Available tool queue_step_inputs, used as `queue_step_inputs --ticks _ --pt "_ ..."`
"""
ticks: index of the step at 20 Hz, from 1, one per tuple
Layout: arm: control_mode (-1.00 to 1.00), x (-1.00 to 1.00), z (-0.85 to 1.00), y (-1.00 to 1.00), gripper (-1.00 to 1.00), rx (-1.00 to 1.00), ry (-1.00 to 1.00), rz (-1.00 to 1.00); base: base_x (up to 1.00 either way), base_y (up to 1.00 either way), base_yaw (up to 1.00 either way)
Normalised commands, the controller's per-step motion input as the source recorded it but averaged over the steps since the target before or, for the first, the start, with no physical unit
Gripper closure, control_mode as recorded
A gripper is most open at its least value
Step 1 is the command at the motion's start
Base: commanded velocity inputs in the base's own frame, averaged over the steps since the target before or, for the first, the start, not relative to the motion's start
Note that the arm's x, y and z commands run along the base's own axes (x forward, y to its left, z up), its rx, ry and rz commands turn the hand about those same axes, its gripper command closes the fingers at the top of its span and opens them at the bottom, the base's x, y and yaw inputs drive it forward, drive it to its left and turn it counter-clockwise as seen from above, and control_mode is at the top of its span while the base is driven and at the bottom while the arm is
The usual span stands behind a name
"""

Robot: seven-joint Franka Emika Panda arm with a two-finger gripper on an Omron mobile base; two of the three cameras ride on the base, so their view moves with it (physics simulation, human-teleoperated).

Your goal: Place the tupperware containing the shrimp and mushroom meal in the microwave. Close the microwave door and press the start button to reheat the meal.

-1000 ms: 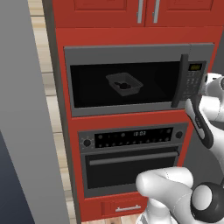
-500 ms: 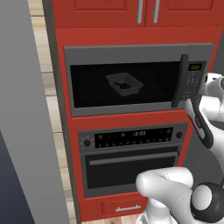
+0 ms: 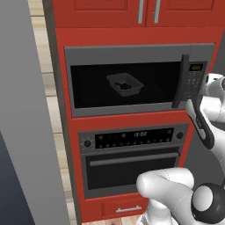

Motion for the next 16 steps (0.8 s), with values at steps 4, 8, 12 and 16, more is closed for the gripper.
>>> queue_step_inputs --ticks 4,8,12,16 --pt "-1.00 0.00 0.00 0.00 1.00 0.00 0.00 0.00 0.00 0.00 0.00" --pt "-1.00 0.01 0.00 0.00 1.00 0.00 0.00 0.00 0.00 0.00 0.00" --pt "-1.00 0.05 0.00 0.00 1.00 0.00 0.00 0.00 0.00 0.00 0.00" --pt "-1.00 0.11 0.00 0.00 1.00 0.00 0.00 0.00 0.00 0.00 0.00"
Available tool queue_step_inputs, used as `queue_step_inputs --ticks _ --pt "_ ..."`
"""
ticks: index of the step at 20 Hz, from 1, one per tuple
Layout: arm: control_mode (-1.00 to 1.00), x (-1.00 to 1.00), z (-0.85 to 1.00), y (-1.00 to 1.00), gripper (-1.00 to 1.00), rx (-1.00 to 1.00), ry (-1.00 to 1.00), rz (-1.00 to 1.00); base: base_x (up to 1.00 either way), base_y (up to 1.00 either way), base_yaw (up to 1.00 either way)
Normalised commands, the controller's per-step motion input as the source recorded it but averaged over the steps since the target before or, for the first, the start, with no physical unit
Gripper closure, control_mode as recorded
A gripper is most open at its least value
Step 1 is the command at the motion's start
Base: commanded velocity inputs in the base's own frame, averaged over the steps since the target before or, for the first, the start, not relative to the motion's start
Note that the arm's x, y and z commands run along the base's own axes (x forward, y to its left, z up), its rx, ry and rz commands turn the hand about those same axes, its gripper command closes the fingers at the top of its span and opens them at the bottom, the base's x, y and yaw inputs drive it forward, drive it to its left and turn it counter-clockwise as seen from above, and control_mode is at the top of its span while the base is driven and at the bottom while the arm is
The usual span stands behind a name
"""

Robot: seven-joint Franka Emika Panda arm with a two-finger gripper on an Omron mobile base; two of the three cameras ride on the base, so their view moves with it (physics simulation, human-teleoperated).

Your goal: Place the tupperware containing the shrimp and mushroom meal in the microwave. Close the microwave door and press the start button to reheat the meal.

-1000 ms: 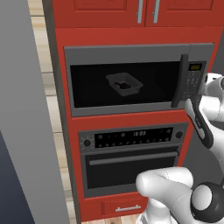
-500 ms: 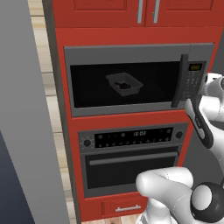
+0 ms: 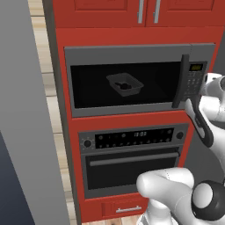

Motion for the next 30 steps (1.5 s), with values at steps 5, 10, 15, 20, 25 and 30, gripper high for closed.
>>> queue_step_inputs --ticks 5,10,15,20,25,30 --pt "-1.00 0.12 0.00 0.00 1.00 0.00 0.00 0.00 0.00 0.00 0.00" --pt "-1.00 0.05 -0.01 0.01 1.00 -0.01 0.00 0.00 0.00 0.00 0.00" --pt "-1.00 0.05 0.00 0.09 1.00 -0.04 0.00 -0.02 0.00 0.00 0.00" --pt "-1.00 0.08 0.00 0.11 1.00 -0.04 0.00 -0.03 0.00 0.00 0.00" --pt "-1.00 0.02 0.00 0.02 1.00 0.00 0.00 -0.01 0.00 0.00 0.00" --pt "-1.00 0.00 0.00 0.00 1.00 0.00 0.00 0.00 0.00 0.00 0.00"
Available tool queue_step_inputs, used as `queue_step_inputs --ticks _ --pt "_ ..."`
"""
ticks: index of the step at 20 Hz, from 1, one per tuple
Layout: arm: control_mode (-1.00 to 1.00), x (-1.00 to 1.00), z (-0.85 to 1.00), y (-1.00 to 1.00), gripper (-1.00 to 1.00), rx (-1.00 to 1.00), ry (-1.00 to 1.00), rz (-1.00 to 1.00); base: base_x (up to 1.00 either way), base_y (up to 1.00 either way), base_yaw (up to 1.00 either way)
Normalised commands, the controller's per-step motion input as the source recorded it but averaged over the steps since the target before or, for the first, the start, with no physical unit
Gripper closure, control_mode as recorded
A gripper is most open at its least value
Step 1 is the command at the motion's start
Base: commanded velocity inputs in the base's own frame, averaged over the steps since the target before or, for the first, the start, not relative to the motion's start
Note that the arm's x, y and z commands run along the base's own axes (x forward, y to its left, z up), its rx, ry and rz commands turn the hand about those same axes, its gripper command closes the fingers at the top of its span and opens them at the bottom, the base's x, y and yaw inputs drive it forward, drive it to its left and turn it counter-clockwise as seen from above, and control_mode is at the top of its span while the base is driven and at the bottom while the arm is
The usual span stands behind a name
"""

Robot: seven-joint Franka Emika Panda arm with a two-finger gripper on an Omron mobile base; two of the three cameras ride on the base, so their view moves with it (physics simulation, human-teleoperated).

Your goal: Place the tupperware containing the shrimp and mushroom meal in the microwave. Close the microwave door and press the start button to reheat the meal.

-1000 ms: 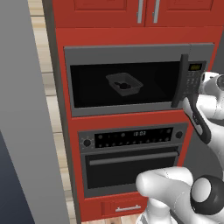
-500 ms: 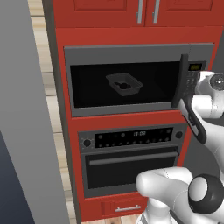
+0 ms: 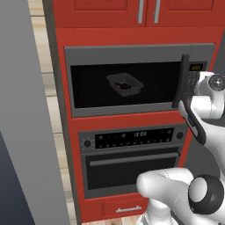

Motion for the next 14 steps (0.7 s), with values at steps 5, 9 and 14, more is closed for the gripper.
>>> queue_step_inputs --ticks 5,9,14 --pt "-1.00 0.00 0.00 0.00 1.00 0.00 0.00 0.00 0.00 0.00 0.00" --pt "-1.00 0.00 -0.03 0.00 1.00 0.00 0.00 0.00 0.00 0.00 0.00" --pt "-1.00 0.00 -0.16 -0.05 1.00 0.00 -0.09 0.00 0.00 0.00 0.00"
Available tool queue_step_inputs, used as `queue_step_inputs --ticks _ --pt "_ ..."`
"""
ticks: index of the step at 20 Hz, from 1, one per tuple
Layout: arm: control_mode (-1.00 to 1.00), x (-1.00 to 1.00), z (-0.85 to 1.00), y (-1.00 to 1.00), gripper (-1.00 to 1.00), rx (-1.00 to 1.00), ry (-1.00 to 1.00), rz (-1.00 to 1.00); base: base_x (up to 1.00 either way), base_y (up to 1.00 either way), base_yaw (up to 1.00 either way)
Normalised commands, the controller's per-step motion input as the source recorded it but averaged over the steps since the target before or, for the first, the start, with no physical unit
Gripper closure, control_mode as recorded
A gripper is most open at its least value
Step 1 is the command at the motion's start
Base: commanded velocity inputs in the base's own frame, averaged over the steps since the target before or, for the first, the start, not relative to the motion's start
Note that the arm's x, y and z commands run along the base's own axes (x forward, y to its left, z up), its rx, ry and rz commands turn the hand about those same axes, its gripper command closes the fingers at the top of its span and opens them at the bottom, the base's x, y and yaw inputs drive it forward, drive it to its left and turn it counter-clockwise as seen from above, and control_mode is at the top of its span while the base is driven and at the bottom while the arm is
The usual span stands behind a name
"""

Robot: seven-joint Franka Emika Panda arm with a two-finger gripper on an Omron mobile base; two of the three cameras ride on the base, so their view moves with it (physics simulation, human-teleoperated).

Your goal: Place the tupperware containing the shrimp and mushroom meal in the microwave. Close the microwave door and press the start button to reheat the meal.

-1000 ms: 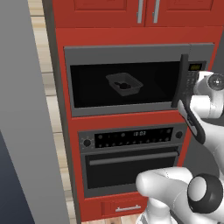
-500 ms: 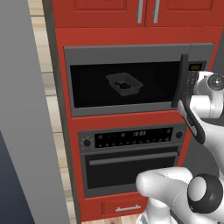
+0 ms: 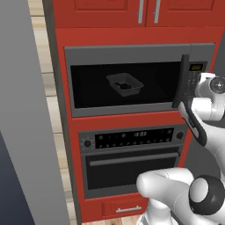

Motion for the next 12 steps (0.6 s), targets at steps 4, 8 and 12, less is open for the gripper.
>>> queue_step_inputs --ticks 4,8,12 --pt "-1.00 0.00 -0.14 0.00 1.00 0.00 -0.17 0.00 0.00 0.00 0.00" --pt "-1.00 0.00 -0.04 -0.02 1.00 0.00 -0.19 0.01 0.00 0.00 0.00" --pt "-1.00 0.00 0.00 -0.11 1.00 0.00 -0.10 0.04 0.00 0.00 0.00"
